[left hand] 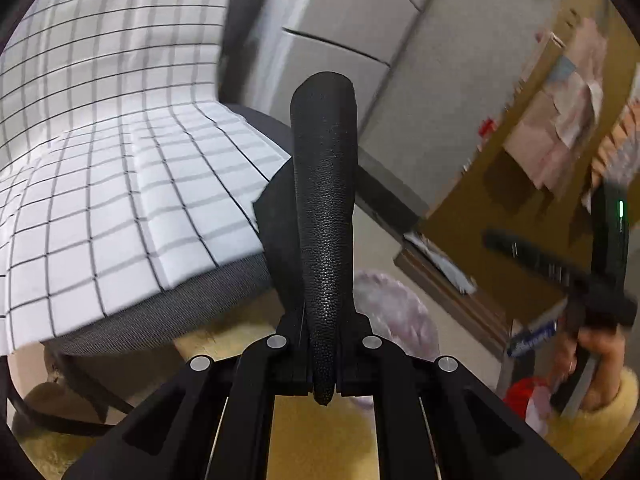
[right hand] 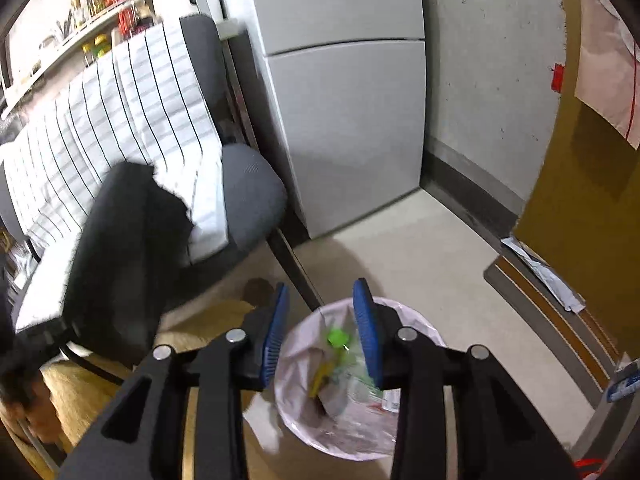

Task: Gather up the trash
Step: 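Carry both items to the bin while the right gripper releases the container inside, then lower the black pad into the bin and open the left gripper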

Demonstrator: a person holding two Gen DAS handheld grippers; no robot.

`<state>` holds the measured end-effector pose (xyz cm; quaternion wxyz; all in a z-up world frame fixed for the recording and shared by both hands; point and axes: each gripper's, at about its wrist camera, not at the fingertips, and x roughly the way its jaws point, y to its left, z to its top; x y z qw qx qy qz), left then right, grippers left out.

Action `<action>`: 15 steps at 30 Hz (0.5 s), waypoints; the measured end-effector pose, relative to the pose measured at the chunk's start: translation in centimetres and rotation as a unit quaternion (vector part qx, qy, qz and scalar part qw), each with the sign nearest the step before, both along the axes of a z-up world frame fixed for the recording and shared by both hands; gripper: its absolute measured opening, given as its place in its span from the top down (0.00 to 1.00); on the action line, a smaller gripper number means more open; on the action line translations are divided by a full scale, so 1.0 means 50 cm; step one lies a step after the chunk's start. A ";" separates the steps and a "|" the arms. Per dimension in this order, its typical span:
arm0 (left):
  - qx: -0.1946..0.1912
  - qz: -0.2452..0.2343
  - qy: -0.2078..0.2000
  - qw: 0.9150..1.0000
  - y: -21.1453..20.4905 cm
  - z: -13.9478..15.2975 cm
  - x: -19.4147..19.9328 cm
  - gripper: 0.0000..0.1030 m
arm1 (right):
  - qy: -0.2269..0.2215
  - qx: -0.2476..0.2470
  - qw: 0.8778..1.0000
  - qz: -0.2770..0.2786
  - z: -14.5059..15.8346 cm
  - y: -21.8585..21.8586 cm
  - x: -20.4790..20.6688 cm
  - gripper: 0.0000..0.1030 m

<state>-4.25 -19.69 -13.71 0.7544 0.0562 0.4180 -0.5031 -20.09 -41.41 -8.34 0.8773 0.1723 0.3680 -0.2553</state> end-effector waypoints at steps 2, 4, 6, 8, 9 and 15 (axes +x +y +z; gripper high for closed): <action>0.004 -0.018 -0.003 1.000 -0.009 -0.004 -0.017 0.93 | -0.007 -0.004 1.000 -0.002 0.009 0.003 -0.003 0.68; 0.006 -0.037 -0.002 0.999 -0.026 -0.008 -0.035 0.93 | -0.013 -0.005 1.000 -0.004 0.014 0.002 -0.006 0.68; 0.006 -0.058 0.000 0.998 -0.049 -0.005 -0.053 0.93 | -0.017 -0.009 1.000 -0.009 0.019 -0.002 -0.012 0.68; -0.002 -0.079 0.005 0.997 -0.071 0.000 -0.069 0.93 | -0.023 -0.010 0.999 -0.019 0.025 -0.011 -0.025 0.67; -0.005 -0.090 0.009 0.996 -0.082 0.002 -0.077 0.93 | -0.025 -0.010 0.999 -0.024 0.027 -0.018 -0.032 0.67; -0.001 -0.148 0.009 0.989 -0.183 0.003 -0.118 0.93 | -0.045 -0.017 0.997 -0.067 0.034 -0.065 -0.087 0.67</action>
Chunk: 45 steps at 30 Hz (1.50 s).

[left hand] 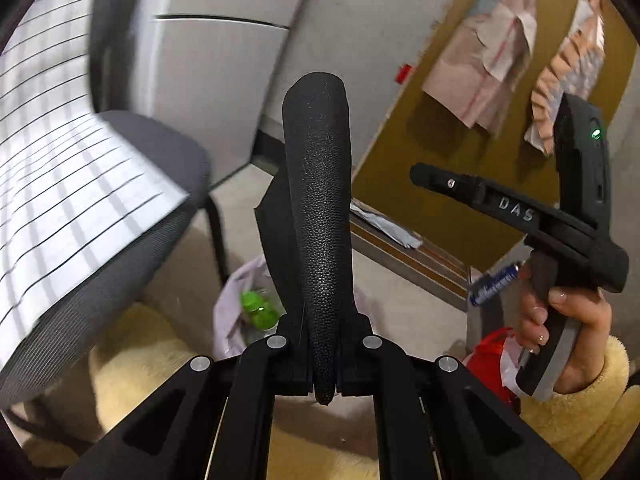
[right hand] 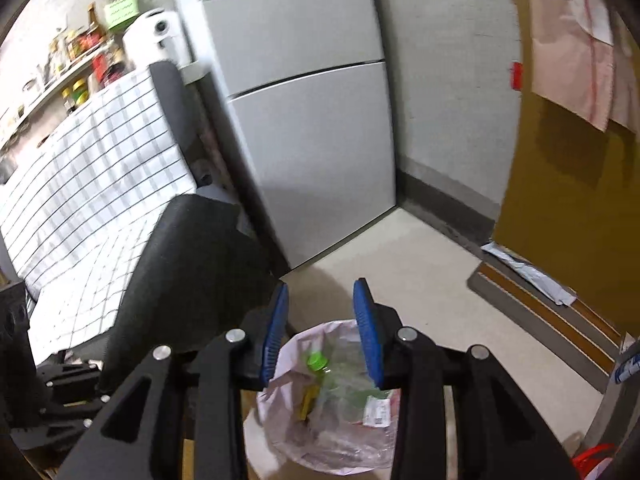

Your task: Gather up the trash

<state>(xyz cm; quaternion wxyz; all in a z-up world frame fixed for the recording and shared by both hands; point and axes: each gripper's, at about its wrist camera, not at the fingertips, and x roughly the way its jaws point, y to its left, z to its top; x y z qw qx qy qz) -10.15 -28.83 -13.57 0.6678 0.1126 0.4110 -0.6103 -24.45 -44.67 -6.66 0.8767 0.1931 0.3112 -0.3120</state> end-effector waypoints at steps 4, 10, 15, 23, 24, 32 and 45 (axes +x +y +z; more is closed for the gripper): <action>0.019 -0.035 0.006 0.999 -0.073 -0.026 -0.018 0.93 | -0.008 -0.014 0.999 -0.030 0.006 -0.031 -0.039 0.66; 0.095 -0.030 0.029 0.995 -0.147 -0.124 -0.012 0.47 | -0.002 -0.013 0.999 -0.047 -0.012 -0.059 -0.060 0.65; 0.108 0.009 0.004 0.994 -0.120 -0.135 0.016 0.45 | 0.008 -0.007 0.999 -0.039 -0.026 -0.057 -0.052 0.65; 0.068 0.086 -0.044 0.993 -0.022 -0.058 0.066 0.45 | 0.013 -0.003 1.000 0.003 -0.012 -0.004 -0.012 0.60; 0.065 0.093 -0.049 0.992 -0.012 -0.051 0.069 0.44 | 0.016 -0.002 1.000 0.012 -0.009 0.008 -0.004 0.60; 0.063 0.166 -0.080 0.981 0.093 0.038 0.091 0.19 | 0.036 0.008 0.996 0.086 0.025 0.098 0.054 0.25; 0.114 0.233 -0.116 0.959 0.197 0.180 0.090 0.11 | 0.064 -0.021 0.982 0.176 0.137 0.205 0.099 0.06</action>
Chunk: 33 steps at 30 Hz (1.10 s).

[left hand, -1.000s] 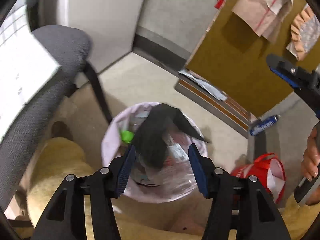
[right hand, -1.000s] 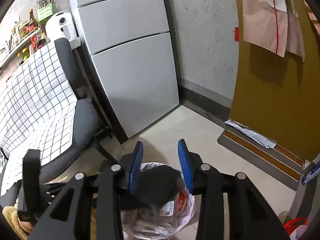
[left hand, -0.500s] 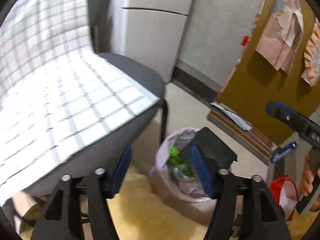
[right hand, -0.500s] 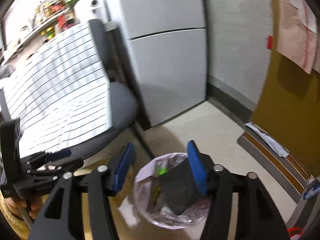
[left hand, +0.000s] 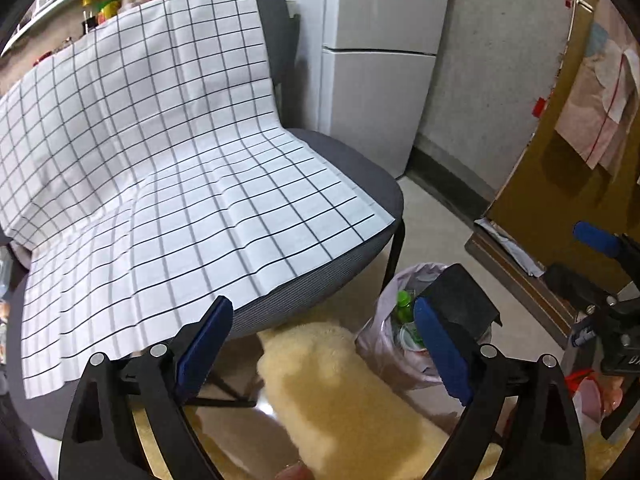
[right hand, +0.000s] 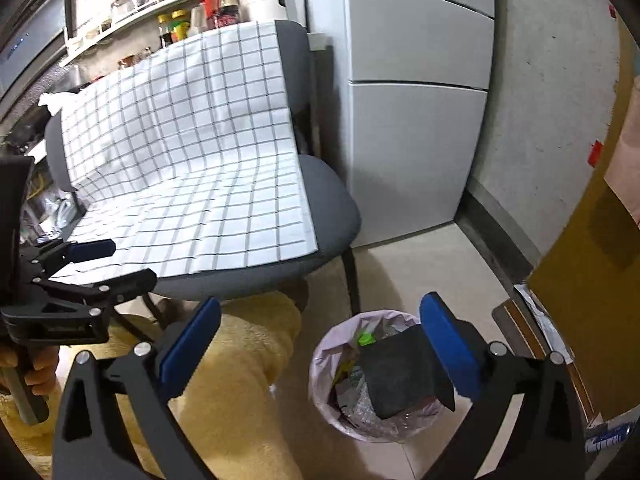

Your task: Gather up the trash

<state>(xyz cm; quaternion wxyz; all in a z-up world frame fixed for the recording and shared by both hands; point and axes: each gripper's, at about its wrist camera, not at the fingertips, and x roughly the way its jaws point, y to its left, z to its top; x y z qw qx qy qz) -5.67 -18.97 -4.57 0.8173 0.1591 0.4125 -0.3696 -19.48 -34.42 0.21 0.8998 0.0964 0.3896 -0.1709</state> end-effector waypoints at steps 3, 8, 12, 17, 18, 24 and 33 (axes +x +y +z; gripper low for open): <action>-0.004 0.004 -0.007 1.000 0.014 0.027 -0.002 0.10 | -0.004 -0.006 1.000 0.008 0.030 0.009 -0.003 0.06; -0.017 0.016 -0.024 0.999 0.046 0.089 -0.007 0.10 | -0.024 -0.026 0.999 0.021 0.085 0.019 -0.017 0.06; -0.019 0.028 -0.035 0.999 0.069 0.123 -0.010 0.10 | -0.042 -0.045 0.998 0.023 0.127 0.021 -0.026 0.06; -0.023 0.045 -0.045 0.998 0.085 0.138 -0.008 0.10 | -0.051 -0.052 0.997 0.025 0.144 0.022 -0.031 0.06; -0.023 0.046 -0.046 0.998 0.087 0.140 -0.007 0.10 | -0.051 -0.053 0.997 0.026 0.144 0.022 -0.031 0.05; -0.025 0.048 -0.048 0.997 0.090 0.141 -0.005 0.10 | -0.049 -0.050 0.997 0.029 0.140 0.024 -0.030 0.06; -0.027 0.051 -0.049 0.997 0.093 0.141 -0.004 0.10 | -0.046 -0.047 0.997 0.032 0.134 0.027 -0.025 0.06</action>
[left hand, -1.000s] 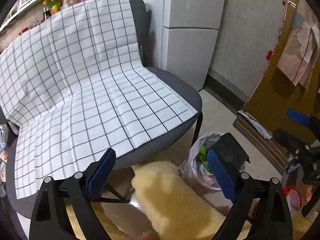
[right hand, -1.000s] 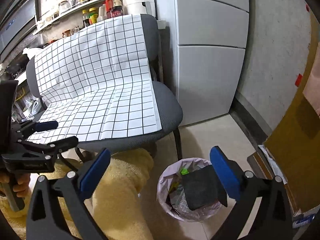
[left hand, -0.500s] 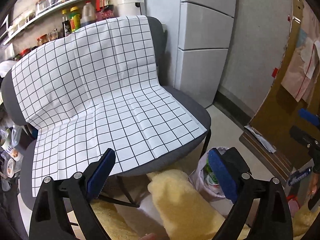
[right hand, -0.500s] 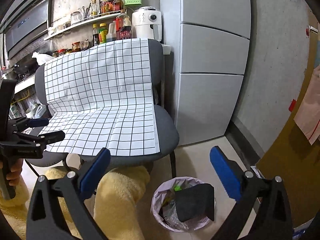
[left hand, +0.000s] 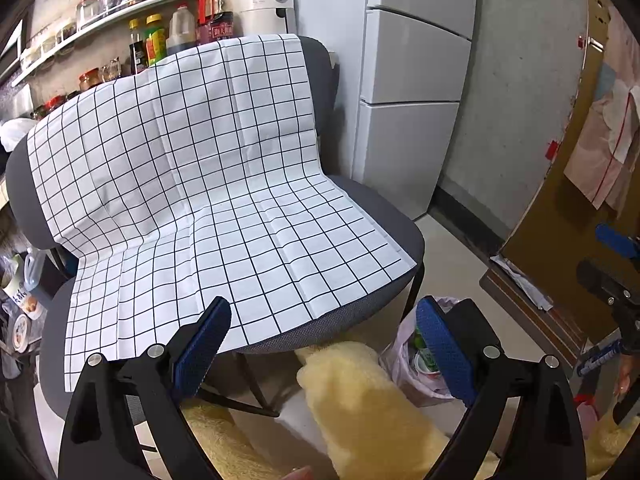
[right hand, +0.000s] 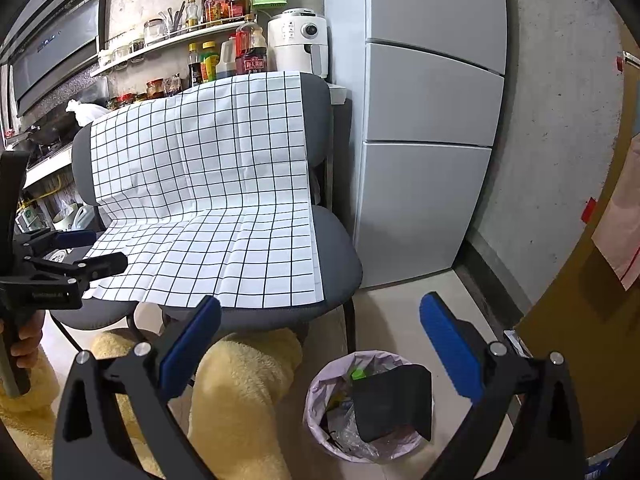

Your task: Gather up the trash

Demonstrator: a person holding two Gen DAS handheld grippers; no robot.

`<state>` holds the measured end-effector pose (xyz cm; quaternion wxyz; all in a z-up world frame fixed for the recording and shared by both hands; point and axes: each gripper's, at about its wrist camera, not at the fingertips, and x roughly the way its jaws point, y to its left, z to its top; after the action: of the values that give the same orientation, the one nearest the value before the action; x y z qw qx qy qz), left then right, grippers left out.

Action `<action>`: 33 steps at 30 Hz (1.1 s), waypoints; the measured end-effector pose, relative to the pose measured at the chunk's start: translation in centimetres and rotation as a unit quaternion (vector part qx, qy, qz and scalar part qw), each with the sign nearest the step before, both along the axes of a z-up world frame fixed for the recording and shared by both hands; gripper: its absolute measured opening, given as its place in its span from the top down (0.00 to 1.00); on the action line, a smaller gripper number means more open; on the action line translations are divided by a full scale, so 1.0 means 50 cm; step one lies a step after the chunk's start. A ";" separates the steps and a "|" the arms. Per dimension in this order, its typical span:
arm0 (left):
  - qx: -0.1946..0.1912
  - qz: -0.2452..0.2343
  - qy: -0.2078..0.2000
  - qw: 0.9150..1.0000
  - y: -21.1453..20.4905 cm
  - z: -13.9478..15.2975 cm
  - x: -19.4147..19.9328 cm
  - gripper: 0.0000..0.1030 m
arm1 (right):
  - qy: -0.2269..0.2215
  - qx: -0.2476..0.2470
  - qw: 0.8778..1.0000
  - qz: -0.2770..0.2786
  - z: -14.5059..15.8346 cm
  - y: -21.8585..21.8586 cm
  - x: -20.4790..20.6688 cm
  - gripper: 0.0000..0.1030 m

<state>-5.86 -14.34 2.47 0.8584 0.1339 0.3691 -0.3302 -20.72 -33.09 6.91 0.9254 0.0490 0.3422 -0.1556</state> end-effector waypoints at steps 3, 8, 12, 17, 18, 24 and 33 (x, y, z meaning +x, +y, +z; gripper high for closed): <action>-0.001 0.001 0.001 1.000 0.000 0.001 -0.001 0.10 | 0.002 0.000 1.000 -0.001 -0.004 0.002 0.001 0.05; -0.002 0.004 0.000 1.000 0.000 0.001 -0.001 0.10 | 0.002 0.004 1.000 -0.002 -0.008 0.001 0.002 0.06; -0.002 0.004 -0.001 1.000 0.001 0.002 0.000 0.10 | 0.002 0.004 1.000 -0.002 -0.007 0.000 0.002 0.06; -0.004 0.006 -0.002 1.000 0.002 0.003 0.001 0.10 | 0.001 0.004 1.000 -0.002 -0.007 0.001 0.001 0.06; -0.003 0.006 -0.002 1.000 0.002 0.003 0.001 0.10 | 0.001 0.004 1.000 -0.003 -0.007 0.001 0.001 0.05; -0.003 0.007 -0.003 1.000 0.002 0.004 0.002 0.10 | 0.002 0.005 1.000 -0.001 -0.007 0.001 0.001 0.06; -0.004 0.009 -0.004 1.000 0.003 0.004 0.002 0.10 | 0.004 0.005 1.000 0.000 -0.009 0.002 0.003 0.06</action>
<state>-5.74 -14.18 2.67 0.8634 0.1287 0.3654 -0.3232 -20.57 -32.98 6.47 0.9238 0.0532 0.3463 -0.1543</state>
